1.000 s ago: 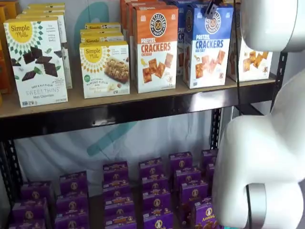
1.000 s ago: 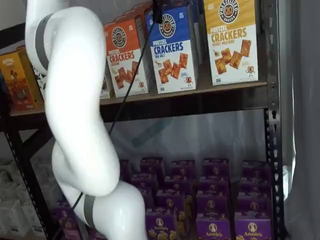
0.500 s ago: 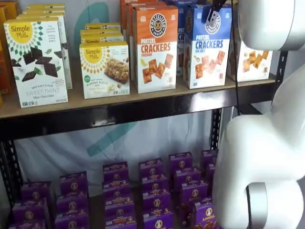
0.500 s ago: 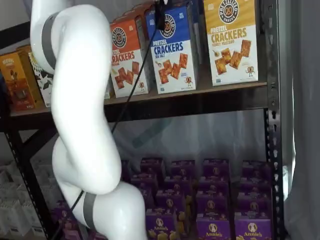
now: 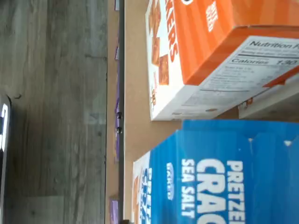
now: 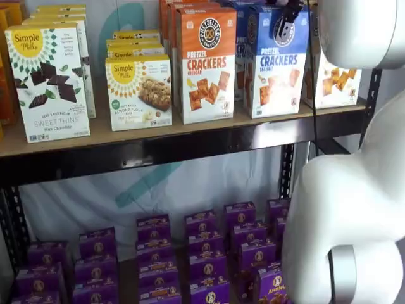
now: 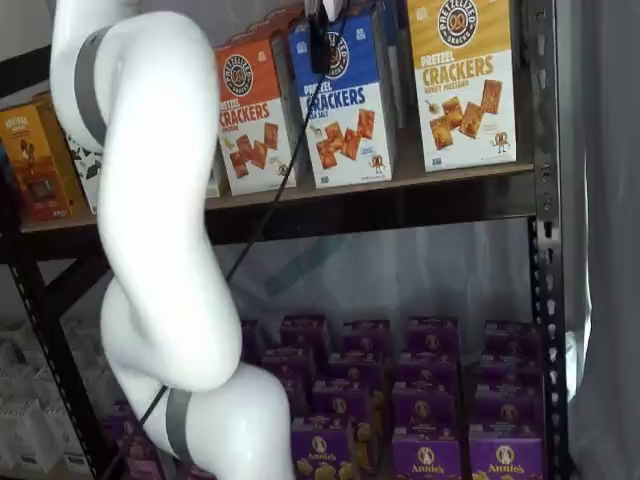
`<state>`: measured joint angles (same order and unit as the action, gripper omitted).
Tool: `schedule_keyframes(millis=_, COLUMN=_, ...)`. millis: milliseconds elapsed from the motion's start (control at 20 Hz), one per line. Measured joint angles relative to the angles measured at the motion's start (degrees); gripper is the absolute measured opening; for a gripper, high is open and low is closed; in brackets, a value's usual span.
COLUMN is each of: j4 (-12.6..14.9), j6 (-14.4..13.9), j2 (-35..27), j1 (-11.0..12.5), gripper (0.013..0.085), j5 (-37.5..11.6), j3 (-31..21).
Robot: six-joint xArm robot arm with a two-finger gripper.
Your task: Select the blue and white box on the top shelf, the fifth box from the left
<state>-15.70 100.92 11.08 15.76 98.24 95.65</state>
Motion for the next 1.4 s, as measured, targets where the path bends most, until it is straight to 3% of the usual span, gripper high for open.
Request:
schedule_keyframes(millis=250, j4=-0.7, j6=0.3, j2=0.6, j1=0.5, gripper=0.085, j5=-0.2, j3=-1.2)
schedule_keyframes(millis=350, j4=-1.1, j6=0.4, j2=0.8, j1=0.6, gripper=0.077, j5=-0.2, j3=-1.4)
schedule_keyframes(millis=400, j4=-1.1, j6=0.4, j2=0.9, j1=0.6, gripper=0.077, j5=-0.4, j3=-1.6)
schedule_keyframes(millis=600, j4=-1.0, j6=0.2, j2=1.4, j1=0.3, gripper=0.065, j5=-1.1, j3=-2.2)
schedule_keyframes(millis=950, j4=-1.0, j6=0.0, j2=1.6, j1=0.1, gripper=0.065, j5=-1.6, j3=-2.6)
schedule_keyframes(millis=1050, j4=-1.3, j6=0.0, j2=1.5, j1=0.2, gripper=0.057, j5=-1.5, j3=-2.5)
schedule_keyframes(millis=1400, j4=-1.8, j6=-0.2, j2=0.2, j1=0.6, gripper=0.057, j5=1.2, j3=0.1)
